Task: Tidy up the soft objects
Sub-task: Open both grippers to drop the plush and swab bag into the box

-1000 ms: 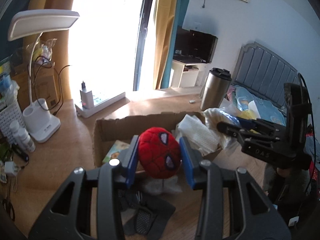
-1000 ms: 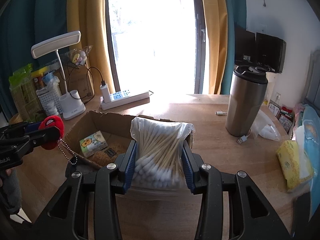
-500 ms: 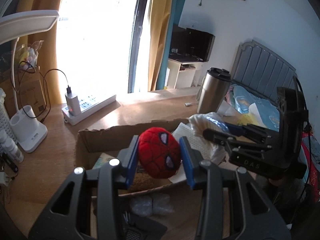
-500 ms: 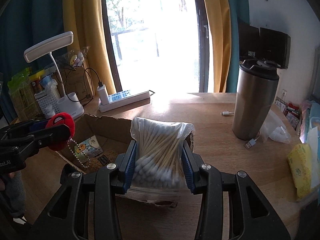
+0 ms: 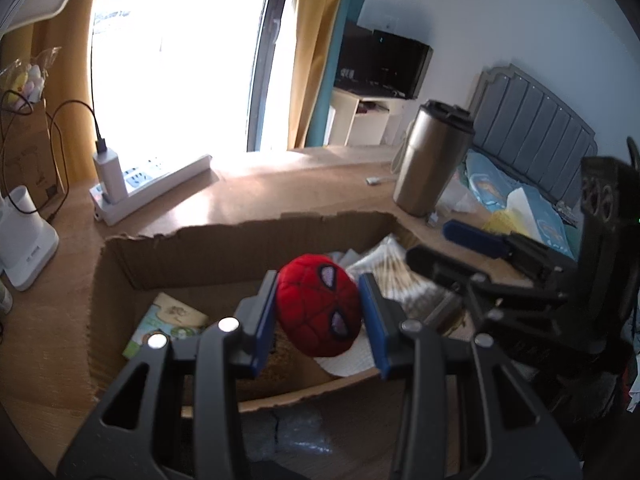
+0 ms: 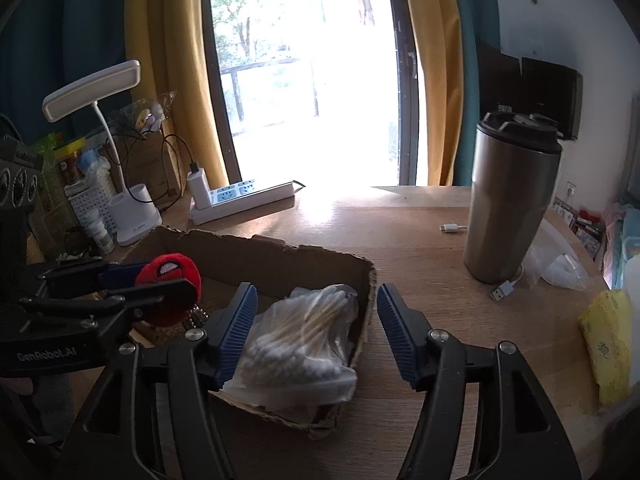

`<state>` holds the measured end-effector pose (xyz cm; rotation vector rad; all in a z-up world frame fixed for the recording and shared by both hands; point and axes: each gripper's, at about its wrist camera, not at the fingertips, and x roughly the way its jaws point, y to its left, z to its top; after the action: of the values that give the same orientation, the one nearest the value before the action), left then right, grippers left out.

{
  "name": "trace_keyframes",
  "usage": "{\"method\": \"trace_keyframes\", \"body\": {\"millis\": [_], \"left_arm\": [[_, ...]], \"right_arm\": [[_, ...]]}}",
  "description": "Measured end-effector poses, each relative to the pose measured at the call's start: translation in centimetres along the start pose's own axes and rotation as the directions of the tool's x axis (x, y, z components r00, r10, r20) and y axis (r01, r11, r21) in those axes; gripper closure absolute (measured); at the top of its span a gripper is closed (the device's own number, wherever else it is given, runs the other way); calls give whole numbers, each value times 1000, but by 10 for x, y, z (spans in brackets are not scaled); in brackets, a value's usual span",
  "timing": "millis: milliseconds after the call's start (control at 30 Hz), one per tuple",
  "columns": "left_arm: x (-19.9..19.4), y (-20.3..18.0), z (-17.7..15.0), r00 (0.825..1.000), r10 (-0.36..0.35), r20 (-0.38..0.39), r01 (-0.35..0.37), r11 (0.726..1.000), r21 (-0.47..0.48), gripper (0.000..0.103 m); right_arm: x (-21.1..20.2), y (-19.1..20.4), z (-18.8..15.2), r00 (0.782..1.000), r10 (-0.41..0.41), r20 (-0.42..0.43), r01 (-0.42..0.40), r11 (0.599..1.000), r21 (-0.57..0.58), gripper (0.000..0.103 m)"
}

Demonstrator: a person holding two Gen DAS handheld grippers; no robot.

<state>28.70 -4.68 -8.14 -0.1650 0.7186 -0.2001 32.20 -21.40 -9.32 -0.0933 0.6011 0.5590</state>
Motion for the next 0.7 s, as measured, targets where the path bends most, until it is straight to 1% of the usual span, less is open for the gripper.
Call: {"method": "trace_keyframes", "body": {"millis": [133, 233, 267, 367, 467, 533, 700], "left_arm": [[12, -2, -4, 999, 4, -33, -4, 1000, -4, 62], [20, -3, -7, 999, 3, -52, -4, 1000, -4, 61], [22, -4, -8, 998, 3, -60, -3, 1000, -4, 61], [28, -4, -8, 996, -10, -85, 8, 1000, -18, 60], [27, -4, -8, 996, 1, -86, -2, 1000, -14, 50], [24, -4, -7, 997, -9, -73, 7, 1000, -18, 50], [15, -5, -8, 998, -5, -62, 4, 1000, -8, 49]], "right_arm": [[9, -12, -8, 999, -23, -46, 24, 1000, 14, 37], [22, -17, -19, 994, -20, -107, 22, 999, 25, 37], [24, -18, -21, 994, -16, -112, 20, 999, 27, 36], [22, -15, -22, 994, -21, -110, 24, 999, 25, 36], [19, -14, -20, 995, -24, -100, 26, 999, 26, 36], [16, -13, -19, 995, -29, -97, 32, 999, 25, 36], [9, -9, -16, 996, -39, -83, 41, 999, 25, 36]]}}
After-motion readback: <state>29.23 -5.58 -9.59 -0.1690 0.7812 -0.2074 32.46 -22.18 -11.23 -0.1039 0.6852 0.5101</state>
